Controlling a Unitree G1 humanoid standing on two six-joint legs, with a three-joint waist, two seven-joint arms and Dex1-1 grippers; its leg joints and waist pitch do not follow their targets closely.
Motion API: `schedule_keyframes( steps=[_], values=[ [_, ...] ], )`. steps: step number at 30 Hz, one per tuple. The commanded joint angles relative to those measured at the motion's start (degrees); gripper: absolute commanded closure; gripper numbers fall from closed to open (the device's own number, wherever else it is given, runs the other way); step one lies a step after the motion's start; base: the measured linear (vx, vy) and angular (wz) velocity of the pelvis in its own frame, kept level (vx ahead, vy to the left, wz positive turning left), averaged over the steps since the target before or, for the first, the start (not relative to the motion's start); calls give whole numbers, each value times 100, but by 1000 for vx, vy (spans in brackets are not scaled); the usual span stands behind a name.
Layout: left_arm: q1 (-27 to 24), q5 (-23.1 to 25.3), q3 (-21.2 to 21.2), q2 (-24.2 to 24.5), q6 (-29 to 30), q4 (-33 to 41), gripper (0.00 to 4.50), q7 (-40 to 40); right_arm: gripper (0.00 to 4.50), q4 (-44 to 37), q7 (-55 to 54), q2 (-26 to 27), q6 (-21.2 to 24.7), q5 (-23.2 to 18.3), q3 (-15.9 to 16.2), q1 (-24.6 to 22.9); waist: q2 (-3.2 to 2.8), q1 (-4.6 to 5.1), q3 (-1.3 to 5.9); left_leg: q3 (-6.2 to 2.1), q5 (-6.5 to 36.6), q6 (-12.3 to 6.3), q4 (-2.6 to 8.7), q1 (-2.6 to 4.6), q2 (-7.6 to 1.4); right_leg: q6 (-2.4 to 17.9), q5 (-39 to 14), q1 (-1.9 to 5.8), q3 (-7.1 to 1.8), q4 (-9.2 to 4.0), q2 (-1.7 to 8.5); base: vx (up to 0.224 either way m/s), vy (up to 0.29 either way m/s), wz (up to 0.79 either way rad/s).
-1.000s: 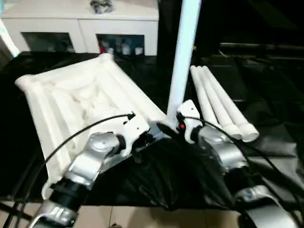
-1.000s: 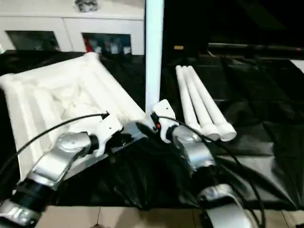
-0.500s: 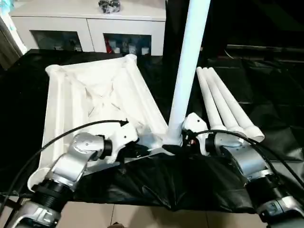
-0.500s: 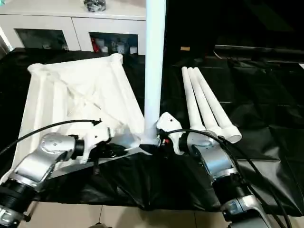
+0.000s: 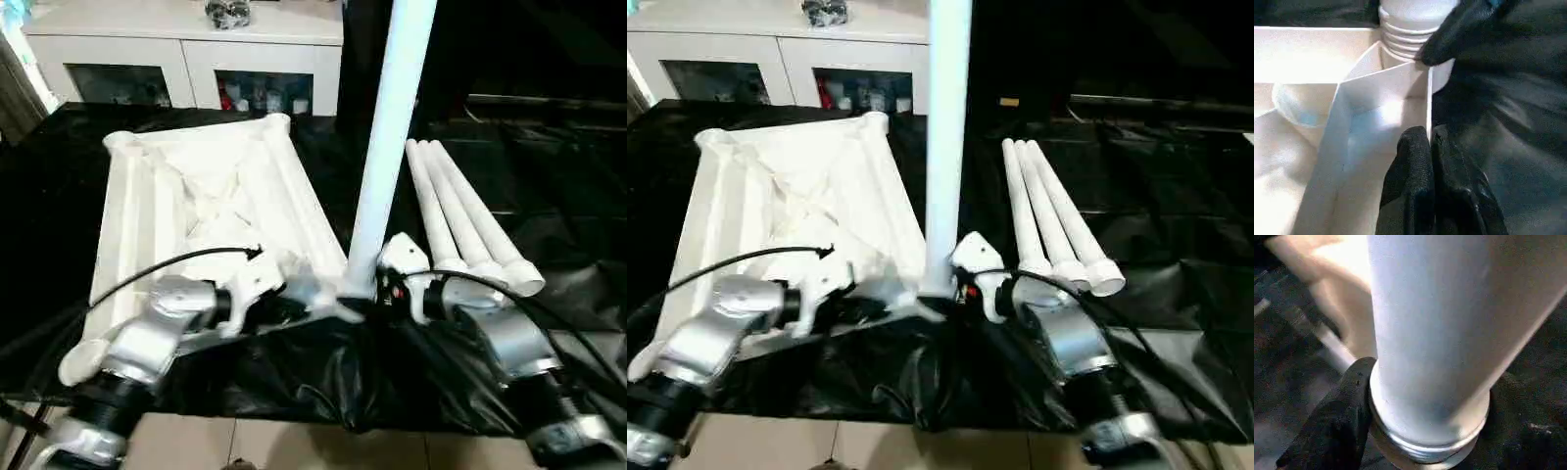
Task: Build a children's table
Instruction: Rotate leg to tighten
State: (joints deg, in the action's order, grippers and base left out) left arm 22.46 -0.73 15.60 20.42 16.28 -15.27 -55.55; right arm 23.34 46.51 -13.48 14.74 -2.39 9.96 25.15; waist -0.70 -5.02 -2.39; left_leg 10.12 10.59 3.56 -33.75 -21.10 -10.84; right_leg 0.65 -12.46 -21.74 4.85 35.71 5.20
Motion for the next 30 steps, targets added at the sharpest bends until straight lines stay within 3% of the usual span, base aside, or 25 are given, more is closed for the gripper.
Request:
schedule_keyframes(
  steps=[1, 2, 4, 7, 12, 13, 17, 18, 19, 26, 30],
  values=[
    [55, 52, 134, -530, 394, 100, 450, 736, 176, 377, -533, 549, 12, -54, 199, 138, 46, 17, 256, -79, 1428, 39, 459, 78, -262, 1101, -1585, 202, -324, -517, 406, 0, 0, 0],
    [74, 87, 90, -748, 585, 129, 450, 1049, 176, 623, -937, 774, -24, -37, 84, 249, 21, 47, 244, -83, 1535, 107, 470, 89, -263, 1062, -1770, 171, -336, -538, 407, 0, 0, 0],
    [101, 164, 105, -967, 740, 153, 450, 1332, 176, 878, -1396, 1072, -54, -76, -68, 392, 34, 75, 245, -116, 1598, 167, 488, 69, -251, 934, -2011, 185, -315, -569, 407, 0, 0, 0],
    [196, 344, 216, -1337, 917, 123, 450, 1745, 176, 1286, -2132, 1542, -189, 54, -169, 645, 27, 114, 267, -110, 1507, 133, 476, 63, -244, 899, -1751, 166, -324, -559, 384, 0, 0, 0],
    [224, 429, 323, -1477, 1005, 176, 450, 1802, 176, 1399, -2156, 1745, -337, 66, -211, 695, 10, 121, 272, -102, 1368, 24, 473, 38, -238, 943, -1336, 185, -317, -532, 364, 0, 0, 0],
    [238, 448, 389, -1488, 993, 202, 450, 1755, 120, 1412, -1996, 1814, -339, -58, -287, 698, -2, 123, 277, -101, 1357, 6, 470, 37, -241, 959, -1258, 184, -321, -530, 369, 0, 0, 0],
    [147, 436, 461, -1264, 841, 312, 450, 1479, 93, 1374, -1875, 1646, -438, -76, -310, 698, -3, 137, 282, -107, 1372, -31, 481, 35, -243, 1010, -1090, 196, -309, -512, 356, 0, 0, 0],
    [126, 433, 461, -1231, 852, 342, 450, 1446, 64, 1403, -1883, 1610, -504, -25, -301, 710, -6, 132, 284, -108, 1351, -29, 480, 34, -246, 1020, -1063, 196, -309, -510, 361, 0, 0, 0],
    [102, 424, 458, -1165, 800, 362, 450, 1366, 57, 1398, -1882, 1533, -563, 36, -293, 715, -33, 145, 281, -110, 1338, -24, 480, 26, -245, 1048, -1004, 197, -310, -501, 361, 0, 0, 0],
    [-30, 317, 429, -597, 470, 446, 450, 641, 57, 945, -987, 874, -630, 108, -124, 626, -31, 118, 326, -80, 850, -226, 422, 42, -248, 1303, -73, 227, -302, -411, 341, 0, 0, 0],
    [-53, 247, 418, -322, 269, 433, 450, 280, 57, 655, -331, 489, -606, 109, 92, 499, -16, 89, 319, -72, 797, -301, 418, 40, -258, 1361, -1, 234, -300, -398, 345, 0, 0, 0]
  ],
)
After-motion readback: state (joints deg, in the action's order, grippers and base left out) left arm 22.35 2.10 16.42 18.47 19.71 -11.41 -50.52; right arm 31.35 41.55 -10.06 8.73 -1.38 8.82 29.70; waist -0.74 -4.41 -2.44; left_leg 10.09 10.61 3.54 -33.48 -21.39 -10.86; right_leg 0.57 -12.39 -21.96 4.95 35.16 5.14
